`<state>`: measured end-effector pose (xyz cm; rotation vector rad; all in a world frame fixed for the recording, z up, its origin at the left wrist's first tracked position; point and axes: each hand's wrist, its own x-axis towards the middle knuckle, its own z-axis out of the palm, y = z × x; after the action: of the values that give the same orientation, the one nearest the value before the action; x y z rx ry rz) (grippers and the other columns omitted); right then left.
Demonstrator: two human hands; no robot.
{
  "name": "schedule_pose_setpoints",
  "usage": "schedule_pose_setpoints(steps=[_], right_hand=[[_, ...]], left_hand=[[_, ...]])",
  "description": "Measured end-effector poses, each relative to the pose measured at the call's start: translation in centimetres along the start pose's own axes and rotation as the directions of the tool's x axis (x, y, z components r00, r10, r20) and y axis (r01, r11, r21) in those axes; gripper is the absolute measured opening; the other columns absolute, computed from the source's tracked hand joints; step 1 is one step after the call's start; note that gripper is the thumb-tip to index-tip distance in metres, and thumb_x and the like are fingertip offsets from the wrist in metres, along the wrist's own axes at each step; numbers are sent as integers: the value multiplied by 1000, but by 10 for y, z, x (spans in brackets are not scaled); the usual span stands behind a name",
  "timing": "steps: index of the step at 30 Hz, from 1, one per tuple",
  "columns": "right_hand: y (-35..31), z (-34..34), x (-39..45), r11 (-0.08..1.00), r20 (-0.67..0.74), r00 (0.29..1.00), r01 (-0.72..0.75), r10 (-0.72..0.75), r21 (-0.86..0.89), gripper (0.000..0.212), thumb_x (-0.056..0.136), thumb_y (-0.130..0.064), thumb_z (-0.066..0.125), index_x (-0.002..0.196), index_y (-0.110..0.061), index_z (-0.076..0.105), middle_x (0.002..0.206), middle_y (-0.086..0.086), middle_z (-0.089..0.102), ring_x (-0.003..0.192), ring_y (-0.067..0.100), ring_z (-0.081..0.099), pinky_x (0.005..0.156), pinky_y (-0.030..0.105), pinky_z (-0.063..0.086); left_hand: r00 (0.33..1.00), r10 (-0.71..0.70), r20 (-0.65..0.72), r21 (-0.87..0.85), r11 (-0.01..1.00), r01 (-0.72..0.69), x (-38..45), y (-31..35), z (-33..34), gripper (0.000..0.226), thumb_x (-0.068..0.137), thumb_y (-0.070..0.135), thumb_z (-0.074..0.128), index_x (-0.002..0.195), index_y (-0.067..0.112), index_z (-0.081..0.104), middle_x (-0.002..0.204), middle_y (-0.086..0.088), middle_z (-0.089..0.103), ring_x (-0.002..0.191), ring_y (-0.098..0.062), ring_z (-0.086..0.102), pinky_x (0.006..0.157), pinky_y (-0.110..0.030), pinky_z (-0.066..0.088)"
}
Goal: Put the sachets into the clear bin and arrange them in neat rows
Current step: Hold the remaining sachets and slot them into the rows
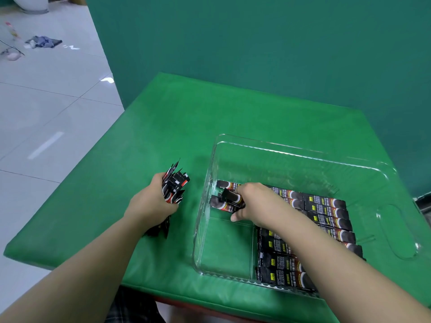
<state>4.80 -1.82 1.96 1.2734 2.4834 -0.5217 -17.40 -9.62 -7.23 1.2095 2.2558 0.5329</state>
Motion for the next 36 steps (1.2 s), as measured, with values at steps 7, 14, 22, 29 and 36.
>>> schedule_pose_setpoints(steps=[7,14,22,29,36], right_hand=[[6,2,-2,998,-190,982,22,-10,59,23,90,-24,60,105,-6,59,94,14,63,88,31,59,64,31,39],[6,2,-19,968,-155,986,90,-55,234,22,93,-36,55,106,-18,53,83,1,60,70,17,50,57,29,34],[6,22,-25,924,-8,1000,9,-6,381,16,95,-33,52,90,-18,48,90,6,64,66,15,55,56,27,41],[-13,36,-25,927,-5,998,-57,63,370,37,85,-43,65,85,-10,49,66,0,44,57,10,39,47,26,25],[-4,40,-20,884,-91,994,-15,66,467,30,95,-36,54,75,-13,50,62,2,43,54,15,38,50,29,27]], left_hand=[[1000,0,-6,10,1000,0,-1,1,-1,78,75,30,71,137,32,23,93,6,64,77,-24,64,72,-39,55],[1000,-4,-2,12,1000,4,-1,3,-1,78,76,30,71,137,32,23,89,9,63,76,-23,65,70,-38,56],[1000,-8,3,22,1000,8,-1,4,-1,79,77,30,71,139,31,22,85,12,61,70,-21,64,65,-36,56],[1000,-5,-4,25,1000,5,-4,5,-2,78,79,29,70,140,28,22,84,14,57,71,-19,62,64,-34,53],[1000,3,-5,37,999,-3,-4,4,-3,76,78,31,70,138,30,24,91,11,60,76,-20,63,70,-35,54]])
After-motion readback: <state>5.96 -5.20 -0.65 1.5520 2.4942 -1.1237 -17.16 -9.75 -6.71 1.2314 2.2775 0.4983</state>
